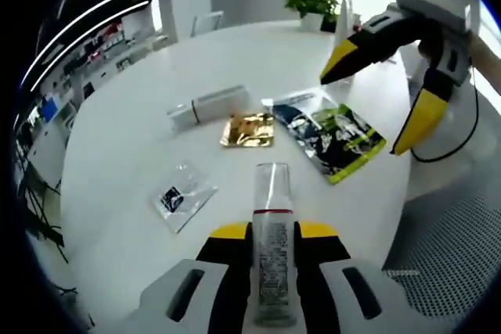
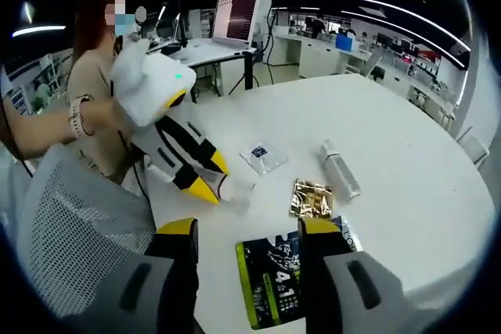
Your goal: Arrange the skincare products in the storage area until every visible bottle or jar stands upright without overlapping.
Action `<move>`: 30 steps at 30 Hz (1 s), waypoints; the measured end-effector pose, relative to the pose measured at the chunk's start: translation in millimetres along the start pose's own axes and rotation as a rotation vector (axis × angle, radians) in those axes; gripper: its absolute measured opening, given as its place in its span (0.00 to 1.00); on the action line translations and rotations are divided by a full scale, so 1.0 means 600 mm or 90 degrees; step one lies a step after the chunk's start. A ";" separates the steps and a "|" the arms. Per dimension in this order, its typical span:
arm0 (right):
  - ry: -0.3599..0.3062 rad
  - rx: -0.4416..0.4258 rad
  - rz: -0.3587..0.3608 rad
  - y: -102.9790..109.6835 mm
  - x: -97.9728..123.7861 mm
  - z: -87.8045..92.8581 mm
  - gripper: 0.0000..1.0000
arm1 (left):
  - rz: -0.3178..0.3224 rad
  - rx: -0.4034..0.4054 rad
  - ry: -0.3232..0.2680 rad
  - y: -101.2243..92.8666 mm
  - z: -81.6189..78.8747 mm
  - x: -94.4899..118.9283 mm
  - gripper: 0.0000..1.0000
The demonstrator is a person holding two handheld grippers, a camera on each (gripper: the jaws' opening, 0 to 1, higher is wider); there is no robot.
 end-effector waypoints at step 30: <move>-0.125 -0.164 0.052 0.011 0.079 0.031 0.31 | 0.033 0.064 -0.162 -0.054 -0.088 0.067 0.17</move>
Point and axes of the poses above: the point that each gripper's makers call its tool centre point, and the gripper's own axes: x roughly backward along the fingers, y roughly to its left, z roughly out of its underside, the point moved 5 cm from there along x, roughly backward along the fingers, and after that the axes turned 8 degrees about x, right-handed, at the moved point
